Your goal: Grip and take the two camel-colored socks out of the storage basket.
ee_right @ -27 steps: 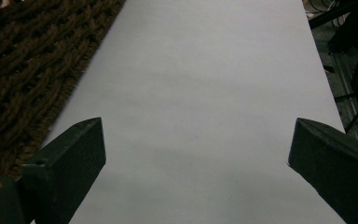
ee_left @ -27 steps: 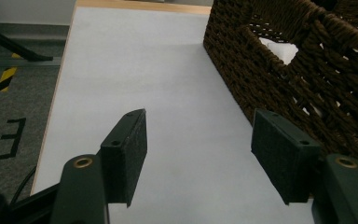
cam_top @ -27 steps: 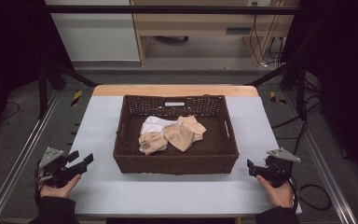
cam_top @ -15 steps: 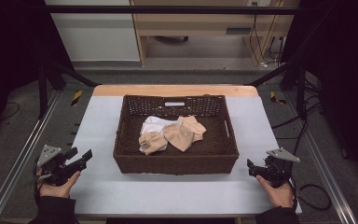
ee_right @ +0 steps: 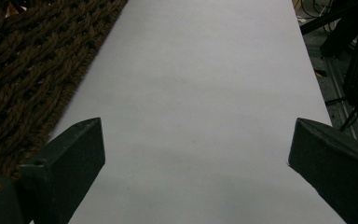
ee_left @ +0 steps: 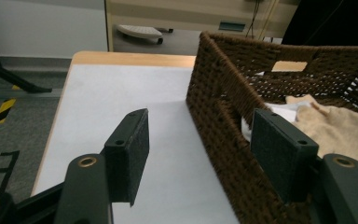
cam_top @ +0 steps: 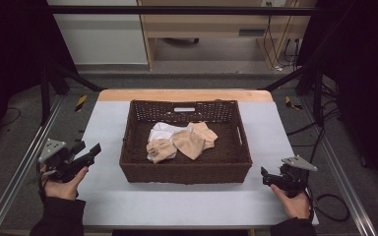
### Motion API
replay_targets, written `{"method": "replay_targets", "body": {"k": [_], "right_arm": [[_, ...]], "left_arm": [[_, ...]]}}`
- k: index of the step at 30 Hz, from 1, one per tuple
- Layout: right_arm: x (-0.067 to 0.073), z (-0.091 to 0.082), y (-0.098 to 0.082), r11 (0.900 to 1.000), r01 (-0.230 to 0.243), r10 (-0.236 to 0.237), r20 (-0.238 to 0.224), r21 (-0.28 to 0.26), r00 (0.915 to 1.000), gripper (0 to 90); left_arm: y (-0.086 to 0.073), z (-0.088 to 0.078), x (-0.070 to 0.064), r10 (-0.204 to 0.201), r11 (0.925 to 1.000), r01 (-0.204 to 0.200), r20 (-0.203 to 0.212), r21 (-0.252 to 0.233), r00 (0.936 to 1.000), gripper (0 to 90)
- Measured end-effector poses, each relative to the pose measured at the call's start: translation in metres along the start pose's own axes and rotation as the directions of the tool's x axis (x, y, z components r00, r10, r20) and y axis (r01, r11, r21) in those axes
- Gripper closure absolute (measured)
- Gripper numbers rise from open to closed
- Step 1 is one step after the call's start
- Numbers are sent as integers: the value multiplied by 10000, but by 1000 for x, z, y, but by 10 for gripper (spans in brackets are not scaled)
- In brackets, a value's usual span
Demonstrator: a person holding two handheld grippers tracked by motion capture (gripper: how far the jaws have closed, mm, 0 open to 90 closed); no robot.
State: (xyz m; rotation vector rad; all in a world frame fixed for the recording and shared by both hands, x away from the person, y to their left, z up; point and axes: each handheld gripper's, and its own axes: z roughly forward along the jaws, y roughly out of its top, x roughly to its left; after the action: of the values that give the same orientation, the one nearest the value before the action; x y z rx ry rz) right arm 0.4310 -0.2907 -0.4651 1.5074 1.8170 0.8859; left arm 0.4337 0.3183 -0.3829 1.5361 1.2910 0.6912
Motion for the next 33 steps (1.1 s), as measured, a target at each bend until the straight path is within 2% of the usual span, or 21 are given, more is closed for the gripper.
{"method": "replay_targets", "body": {"k": [4,14,19,33], "right_arm": [[1,0,0,10000,28,-28,-12,28,10000,40],[1,0,1,10000,55,-55,9,18,10000,41],[1,0,1,10000,65,-65,9,25,10000,41],[0,2,2,10000,26,-27,-21,-56,10000,40]], "left_arm": [[10,6,-12,115,9998,-111,227,-181,9997,373],[31,19,-44,771,9964,-750,550,-389,9955,375],[39,29,-57,999,9948,-981,718,-288,9924,376],[58,58,-89,1308,9914,-1302,1183,-125,9843,378]]}}
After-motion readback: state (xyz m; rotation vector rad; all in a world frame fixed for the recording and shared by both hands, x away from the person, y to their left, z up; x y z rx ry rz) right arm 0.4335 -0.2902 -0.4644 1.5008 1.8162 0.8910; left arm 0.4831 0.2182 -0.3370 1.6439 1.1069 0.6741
